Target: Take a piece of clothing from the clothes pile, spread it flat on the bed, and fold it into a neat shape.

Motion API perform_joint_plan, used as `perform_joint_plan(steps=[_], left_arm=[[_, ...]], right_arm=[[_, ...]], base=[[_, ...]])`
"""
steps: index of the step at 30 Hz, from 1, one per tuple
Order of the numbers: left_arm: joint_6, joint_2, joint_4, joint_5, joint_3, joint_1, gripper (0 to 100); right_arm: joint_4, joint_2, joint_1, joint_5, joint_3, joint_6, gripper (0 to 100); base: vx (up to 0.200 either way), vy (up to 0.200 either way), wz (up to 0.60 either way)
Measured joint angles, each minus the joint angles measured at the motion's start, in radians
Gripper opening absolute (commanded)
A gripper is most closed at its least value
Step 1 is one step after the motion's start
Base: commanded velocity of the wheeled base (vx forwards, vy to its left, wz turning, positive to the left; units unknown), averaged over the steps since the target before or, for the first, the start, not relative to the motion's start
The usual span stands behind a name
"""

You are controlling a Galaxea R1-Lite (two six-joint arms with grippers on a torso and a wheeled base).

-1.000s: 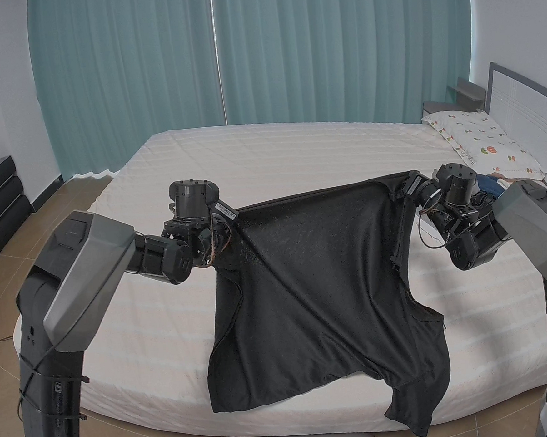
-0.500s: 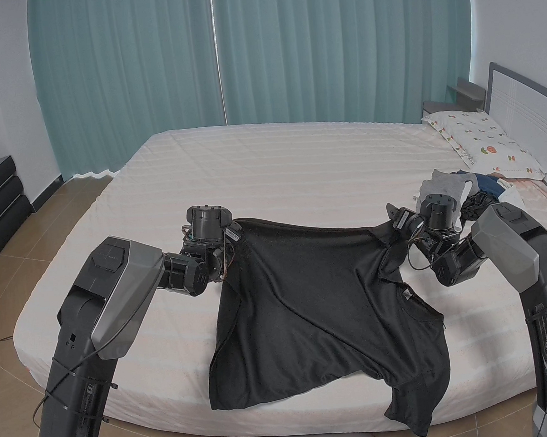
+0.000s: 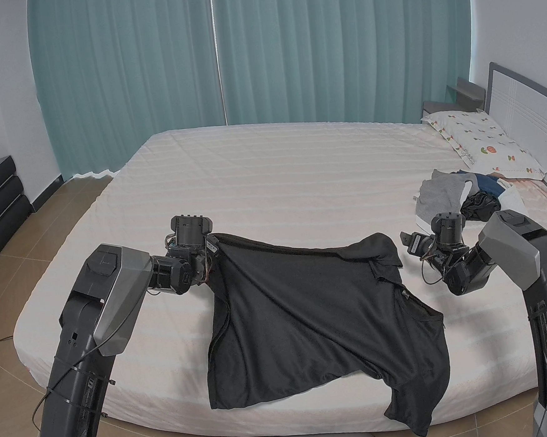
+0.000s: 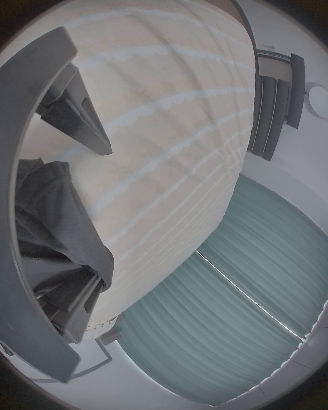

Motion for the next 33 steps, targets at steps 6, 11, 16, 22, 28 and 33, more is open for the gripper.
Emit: perform_joint_plan(steps=[6, 11, 16, 22, 28, 33], left_arm=[[-0.009, -0.001, 0.097, -0.041, 0.007, 0.021, 100], [-0.088, -0.043, 0.165, -0.188, 0.011, 0.041, 100], [-0.218, -0.121, 0.230, -0.346, 0.020, 0.060, 100], [-0.255, -0.198, 0.337, -0.471, 0.027, 0.094, 100], [-0.250, -0.238, 0.413, -0.502, 0.038, 0.114, 100], [-0.250, -0.277, 0.392, -0.502, 0.120, 0.123, 100]], right_arm=[[-0.028, -0.024, -0.007, 0.101, 0.117, -0.002, 100], [-0.063, -0.055, -0.005, 0.131, 0.190, -0.003, 100], [-0.103, -0.078, 0.004, 0.146, 0.245, -0.005, 100], [-0.137, -0.095, 0.020, 0.163, 0.293, -0.012, 100], [-0.137, -0.106, 0.053, 0.174, 0.321, -0.024, 100], [-0.132, -0.108, 0.072, 0.179, 0.330, -0.046, 100]], base=[[0.000, 0.000, 0.00], [0.000, 0.000, 0.00], [0.000, 0.000, 0.00], [0.000, 0.000, 0.00], [0.000, 0.000, 0.00], [0.000, 0.000, 0.00]])
